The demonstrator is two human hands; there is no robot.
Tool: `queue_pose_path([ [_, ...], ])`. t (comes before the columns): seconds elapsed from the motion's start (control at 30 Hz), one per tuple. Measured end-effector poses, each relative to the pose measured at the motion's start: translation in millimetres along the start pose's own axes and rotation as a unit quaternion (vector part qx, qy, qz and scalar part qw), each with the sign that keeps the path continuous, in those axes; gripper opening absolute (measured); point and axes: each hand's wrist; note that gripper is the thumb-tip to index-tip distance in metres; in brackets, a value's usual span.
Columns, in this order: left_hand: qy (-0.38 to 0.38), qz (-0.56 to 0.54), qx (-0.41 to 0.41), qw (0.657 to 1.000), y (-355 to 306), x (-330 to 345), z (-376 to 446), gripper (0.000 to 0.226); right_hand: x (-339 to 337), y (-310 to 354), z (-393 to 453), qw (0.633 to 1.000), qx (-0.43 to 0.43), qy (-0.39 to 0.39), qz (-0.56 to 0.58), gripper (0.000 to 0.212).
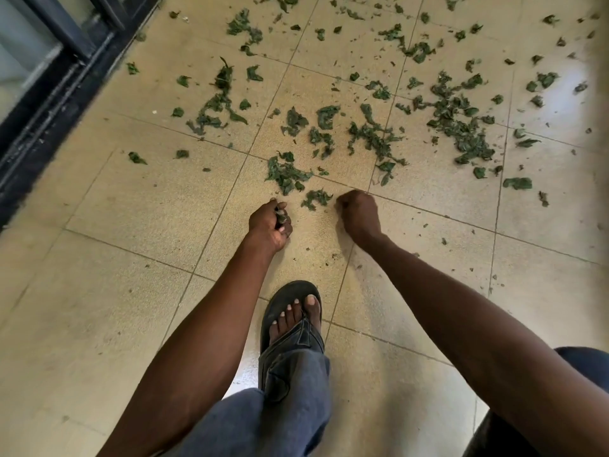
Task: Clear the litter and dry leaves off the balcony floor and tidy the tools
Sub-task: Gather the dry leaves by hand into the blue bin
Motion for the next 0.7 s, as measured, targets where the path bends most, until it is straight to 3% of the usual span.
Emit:
queue_pose_path([
  [0.07, -0.004, -0.002, 0.006, 1.0, -2.7, -4.0, -1.9, 0.03, 3.9, 10.6, 25.5, 0.993, 0.095, -0.025, 0.065, 0.017],
  [0.1, -0.008, -0.005, 0.007, 1.0, -3.9, -6.3, -2.0, 0.03, 8.0, 17.5, 32.2, 0.993, 0.099, -0.009, 0.067, 0.015],
  [0.2, -0.021, -0.012, 0.008, 1.0, -5.4, -12.6, -1.0, 0.031, 28.3, 33.5, 30.6, 0.997, -0.047, 0.062, -0.005, 0.023],
  [0.27, -0.032, -0.015, 0.008, 0.999, -4.7, -14.6, -1.0, 0.03, 39.6, 40.0, 14.6, 0.972, -0.172, 0.122, -0.098, 0.019],
  [0.37, -0.061, -0.019, 0.011, 0.998, -1.8, -14.6, -5.5, 0.031, 44.4, 32.7, -8.8, 0.927, -0.26, 0.187, -0.196, 0.036],
  [0.5, -0.087, -0.016, 0.011, 0.996, 5.1, -16.7, -11.3, 0.027, 29.3, 6.0, -30.8, 0.88, -0.334, 0.217, -0.259, 0.031],
  [0.53, -0.086, -0.021, 0.007, 0.996, 6.8, -17.4, -11.6, 0.022, 21.6, 0.5, -30.4, 0.886, -0.327, 0.214, -0.252, 0.028],
  [0.6, -0.078, -0.035, -0.002, 0.996, 10.6, -17.2, -12.9, 0.021, 6.1, -3.7, -21.3, 0.938, -0.243, 0.159, -0.188, 0.019],
  [0.67, -0.07, -0.028, -0.008, 0.997, 13.7, -16.0, -13.6, 0.022, -4.5, 1.5, -5.4, 0.994, -0.067, 0.062, -0.055, 0.018],
  [0.7, -0.061, -0.023, -0.01, 0.998, 14.3, -14.8, -14.1, 0.015, -6.6, 8.9, 0.3, 0.999, 0.021, 0.027, 0.034, 0.02],
])
Point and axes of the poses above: each hand's wrist, its own z-axis towards the middle knuckle, its own x-axis out of the palm, y = z × x, and after that the axes turned 4 degrees about -x, right-handed
